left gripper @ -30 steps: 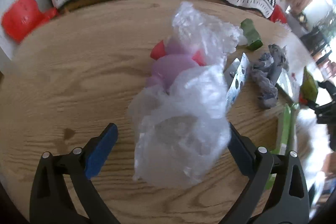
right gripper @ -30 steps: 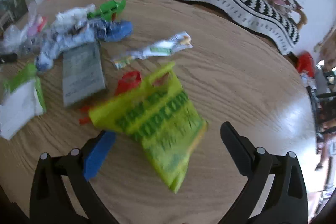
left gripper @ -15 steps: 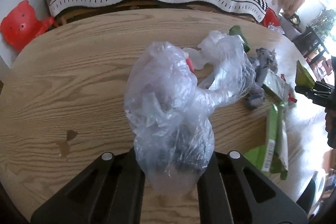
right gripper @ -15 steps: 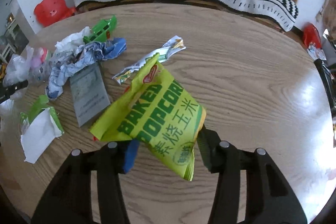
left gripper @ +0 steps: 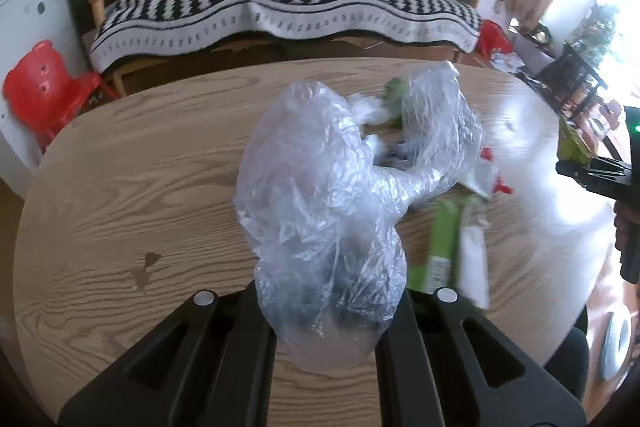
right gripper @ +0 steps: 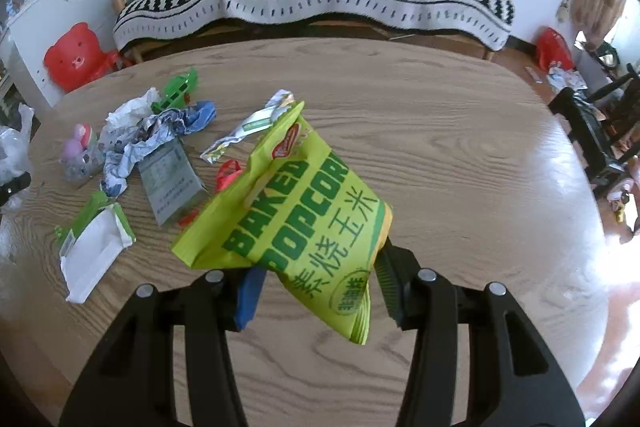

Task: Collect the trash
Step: 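Carry both bags to the black bin and release them inside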

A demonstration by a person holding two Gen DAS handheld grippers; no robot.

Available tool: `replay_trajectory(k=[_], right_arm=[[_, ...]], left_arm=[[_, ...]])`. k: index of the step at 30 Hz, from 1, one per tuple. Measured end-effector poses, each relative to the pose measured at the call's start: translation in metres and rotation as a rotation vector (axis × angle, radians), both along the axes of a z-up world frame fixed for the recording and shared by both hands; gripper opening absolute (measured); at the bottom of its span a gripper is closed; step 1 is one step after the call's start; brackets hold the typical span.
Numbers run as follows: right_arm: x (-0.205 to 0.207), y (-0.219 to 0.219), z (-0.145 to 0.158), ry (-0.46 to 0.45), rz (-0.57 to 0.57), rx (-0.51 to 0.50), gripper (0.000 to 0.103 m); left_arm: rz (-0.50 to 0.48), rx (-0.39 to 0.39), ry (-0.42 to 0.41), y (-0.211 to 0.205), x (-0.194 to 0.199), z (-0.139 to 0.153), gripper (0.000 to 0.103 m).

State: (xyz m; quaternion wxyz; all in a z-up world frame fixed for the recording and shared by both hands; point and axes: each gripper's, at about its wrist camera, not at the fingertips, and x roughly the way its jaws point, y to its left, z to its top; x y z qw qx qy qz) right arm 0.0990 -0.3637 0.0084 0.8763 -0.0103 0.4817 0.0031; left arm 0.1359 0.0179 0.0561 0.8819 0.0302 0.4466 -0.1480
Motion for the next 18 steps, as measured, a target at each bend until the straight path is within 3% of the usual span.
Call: replay_trajectory(k=[7,13,18], right_arm=[[-0.060,-0.050,0.027,-0.044,-0.079,-0.043,0.049],[-0.142,-0.127,0.048,-0.070,-0.218,-0.066,0.049],[-0.240,-0.206,0.064,-0.093,-0.372,-0.073,0.050]], left_arm=[[-0.167,-0.012,-0.037,-0.078,-0.029,0.022,0.004],[-0.376,-0.042,-0.048,-0.191,-0.071,0.028,0.004],[-0.588,-0.065,-0.037,-0.308,-0.135,0.026,0.004]])
